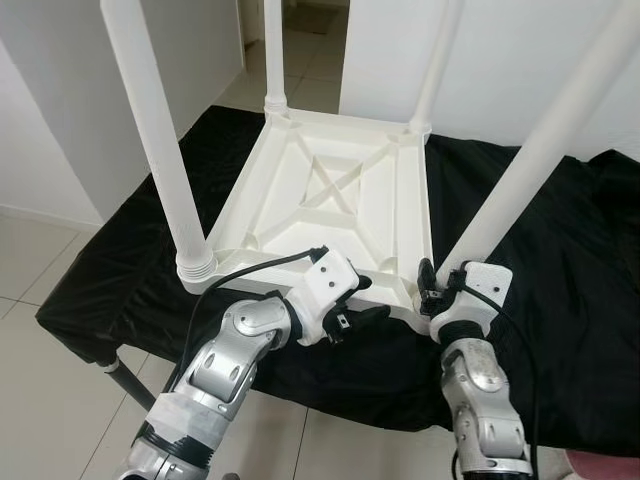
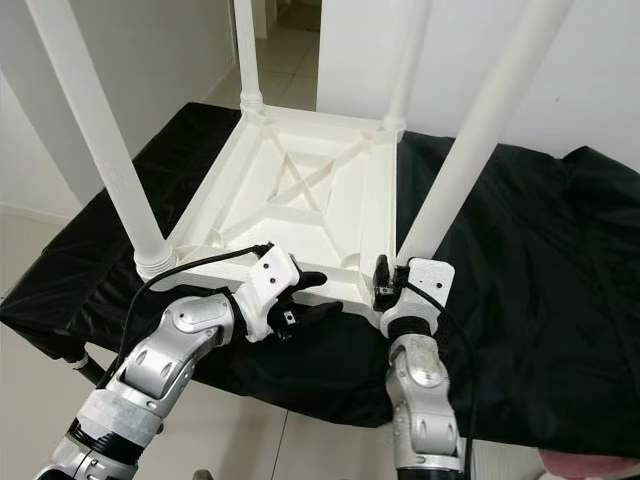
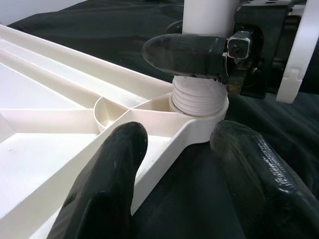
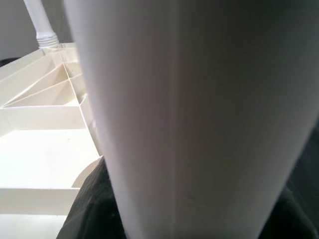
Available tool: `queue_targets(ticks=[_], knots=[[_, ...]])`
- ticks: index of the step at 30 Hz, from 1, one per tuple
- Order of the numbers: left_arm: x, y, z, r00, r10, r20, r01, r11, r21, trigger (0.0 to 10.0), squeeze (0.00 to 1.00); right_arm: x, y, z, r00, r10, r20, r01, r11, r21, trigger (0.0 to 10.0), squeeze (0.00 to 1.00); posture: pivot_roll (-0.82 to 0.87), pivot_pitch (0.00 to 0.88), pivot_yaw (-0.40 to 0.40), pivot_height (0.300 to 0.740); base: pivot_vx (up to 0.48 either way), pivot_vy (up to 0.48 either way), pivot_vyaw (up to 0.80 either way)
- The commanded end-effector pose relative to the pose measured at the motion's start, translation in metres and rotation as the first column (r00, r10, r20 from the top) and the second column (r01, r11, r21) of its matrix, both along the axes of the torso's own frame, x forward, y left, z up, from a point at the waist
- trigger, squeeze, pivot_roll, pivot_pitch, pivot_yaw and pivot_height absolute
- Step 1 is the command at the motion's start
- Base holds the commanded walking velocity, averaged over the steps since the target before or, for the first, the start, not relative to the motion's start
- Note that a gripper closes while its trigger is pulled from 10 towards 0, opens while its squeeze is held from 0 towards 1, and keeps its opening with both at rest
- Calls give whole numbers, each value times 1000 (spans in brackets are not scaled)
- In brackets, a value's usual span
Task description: Building children table
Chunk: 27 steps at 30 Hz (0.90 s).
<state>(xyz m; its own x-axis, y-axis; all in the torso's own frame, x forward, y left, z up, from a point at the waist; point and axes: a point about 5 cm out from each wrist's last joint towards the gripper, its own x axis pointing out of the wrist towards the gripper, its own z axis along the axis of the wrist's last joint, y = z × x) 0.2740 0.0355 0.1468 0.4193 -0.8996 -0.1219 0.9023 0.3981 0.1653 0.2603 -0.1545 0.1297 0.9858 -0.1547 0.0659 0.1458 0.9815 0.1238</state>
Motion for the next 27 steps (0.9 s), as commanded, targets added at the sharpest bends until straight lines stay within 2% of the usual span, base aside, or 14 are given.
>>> queue_targets(ticks=[1, 5, 6, 7, 8, 14, 19, 21, 22, 25, 27], knots=[[4, 3, 0, 997, 82, 17, -82, 997, -1, 10000, 0, -4, 8, -12, 998, -4, -68, 8, 998, 54, 10000, 0, -103, 0, -3, 740, 0, 0, 0], [4, 2, -1, 997, 74, 18, -74, 997, 6, 10000, 0, -6, 5, -11, 997, -12, -72, 18, 996, 86, 10000, 0, -106, 0, -4, 740, 0, 0, 0], [4, 1, -1, 997, 72, 19, -73, 997, 7, 10000, 0, -6, 4, -11, 997, -16, -69, 22, 996, 88, 10000, 702, -107, 0, -5, 740, 0, 0, 0], [4, 1, -1, 997, 72, 19, -73, 997, 7, 10000, 0, -6, 4, -11, 997, -16, -69, 22, 996, 88, 10000, 702, -107, 0, -5, 740, 0, 0, 0], [4, 1, -1, 997, 72, 20, -72, 997, 8, 10000, 0, -6, 4, -10, 998, -10, -67, 16, 996, 91, 10000, 1000, -107, 0, -6, 740, 0, 0, 0], [5, 1, -1, 997, 74, 22, -75, 997, 7, 10000, 0, -6, -6, -4, 1000, -3, -17, 4, 998, 64, 10000, 1000, -103, 0, -11, 740, 0, 0, 0], [5, 2, -3, 997, 80, 25, -80, 997, 14, 10000, 0, -7, -20, 2, 996, 83, 38, -84, 996, 26, 10000, 1000, -103, 0, -12, 740, 0, 0, 0], [5, 2, -3, 997, 80, 25, -80, 997, 14, 10000, 0, -7, -20, 2, 996, 83, 38, -84, 996, 26, 10000, 1000, -103, 0, -12, 740, 0, 0, 0], [5, 2, -3, 997, 78, 24, -78, 997, 13, 10000, 0, -7, -25, 3, 992, 118, 50, -119, 993, 2, 10000, 1000, -102, 0, -12, 740, 0, 0, 0], [4, 2, -3, 997, 76, 24, -76, 997, 14, 10000, 0, -6, -29, 4, 986, 157, 56, -157, 988, -11, 10000, 1000, -105, 0, -10, 740, 0, 0, 0], [5, 2, -3, 997, 74, 24, -74, 997, 15, 10000, 0, -3, -31, 7, 948, 308, 80, -306, 951, -40, 10000, 1000, -104, 0, -9, 740, 0, 0, 0]])
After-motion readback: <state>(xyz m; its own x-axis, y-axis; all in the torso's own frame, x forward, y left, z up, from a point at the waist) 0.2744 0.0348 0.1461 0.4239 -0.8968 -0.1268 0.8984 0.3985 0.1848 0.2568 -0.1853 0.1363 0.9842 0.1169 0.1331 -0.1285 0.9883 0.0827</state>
